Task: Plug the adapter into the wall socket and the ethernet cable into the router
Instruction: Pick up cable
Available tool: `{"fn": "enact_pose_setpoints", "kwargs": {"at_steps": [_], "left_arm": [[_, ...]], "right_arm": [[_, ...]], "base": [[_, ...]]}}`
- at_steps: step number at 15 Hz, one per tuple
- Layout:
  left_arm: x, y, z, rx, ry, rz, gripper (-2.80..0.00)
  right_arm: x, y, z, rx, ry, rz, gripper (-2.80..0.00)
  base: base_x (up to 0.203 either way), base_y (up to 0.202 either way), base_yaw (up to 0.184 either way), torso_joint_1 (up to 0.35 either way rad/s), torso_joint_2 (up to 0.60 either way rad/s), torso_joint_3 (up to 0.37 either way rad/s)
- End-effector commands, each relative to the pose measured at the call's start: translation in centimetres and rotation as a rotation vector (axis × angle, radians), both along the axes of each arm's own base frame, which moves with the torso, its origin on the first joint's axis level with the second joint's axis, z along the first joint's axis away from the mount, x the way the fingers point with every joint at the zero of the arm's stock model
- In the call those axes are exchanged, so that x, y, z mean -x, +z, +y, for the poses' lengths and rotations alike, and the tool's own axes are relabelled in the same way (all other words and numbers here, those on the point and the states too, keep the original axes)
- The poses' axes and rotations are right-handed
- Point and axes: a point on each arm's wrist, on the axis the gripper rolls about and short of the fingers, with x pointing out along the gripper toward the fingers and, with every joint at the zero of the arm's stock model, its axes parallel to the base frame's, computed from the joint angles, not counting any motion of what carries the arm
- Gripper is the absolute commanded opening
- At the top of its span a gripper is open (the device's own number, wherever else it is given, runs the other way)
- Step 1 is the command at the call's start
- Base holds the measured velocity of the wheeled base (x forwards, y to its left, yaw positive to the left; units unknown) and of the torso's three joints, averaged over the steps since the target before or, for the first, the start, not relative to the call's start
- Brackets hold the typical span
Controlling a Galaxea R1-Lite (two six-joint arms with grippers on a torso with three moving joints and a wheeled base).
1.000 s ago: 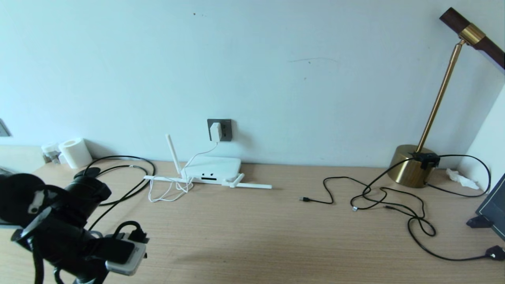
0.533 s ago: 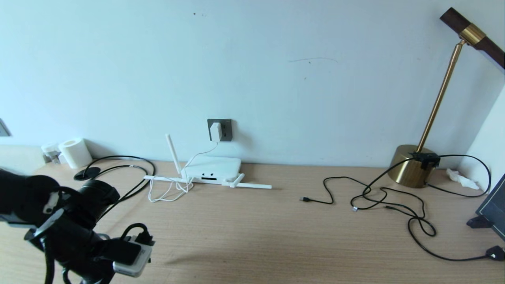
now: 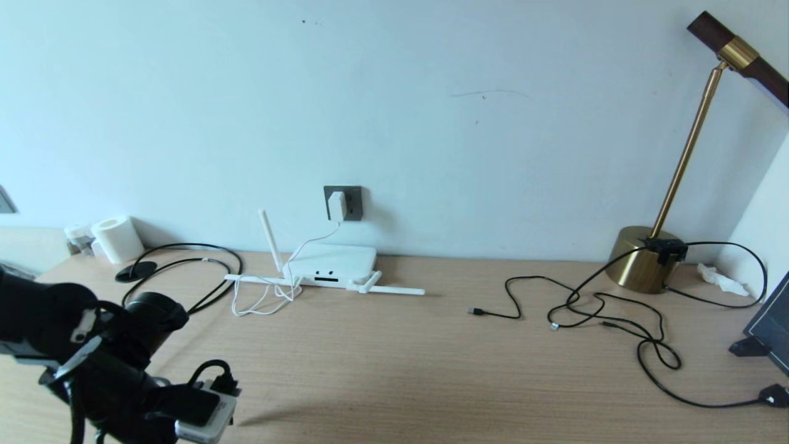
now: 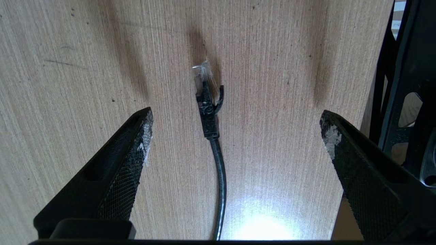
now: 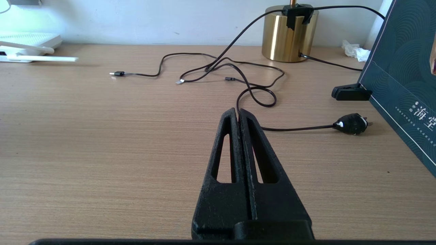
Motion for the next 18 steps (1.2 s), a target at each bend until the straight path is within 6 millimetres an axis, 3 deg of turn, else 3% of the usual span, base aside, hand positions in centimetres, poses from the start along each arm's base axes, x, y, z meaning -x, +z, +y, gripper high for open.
{"fn": "enact_pose_setpoints", "kwargs": {"at_steps": [1,7,14,18], "left_arm": [[0.1,-0.2,0.0,0.001,-0.001,0.014,-2.8],[0.0,-0.4,0.0,0.001,0.004,0.024,-2.8],[1.3,0.2,-0.1,0.039,0.004,0.006,-2.8],[3.2,3.0,-0.3,0.147,-0.003,-0.117,-2.8]], "right_arm": [[-0.1,-0.3,0.0,0.0,0.001,0.01,-2.8],[-0.1,-0.3,0.0,0.0,0.001,0.01,-2.8],[-0.1,-0.3,0.0,0.0,0.001,0.01,-2.8],[-0.1,-0.3,0.0,0.0,0.0,0.01,-2.8]], "base": [[0.0,0.0,0.0,0.0,0.0,0.0],[0.0,0.0,0.0,0.0,0.0,0.0],[0.0,0.0,0.0,0.0,0.0,0.0],[0.0,0.0,0.0,0.0,0.0,0.0]]}}
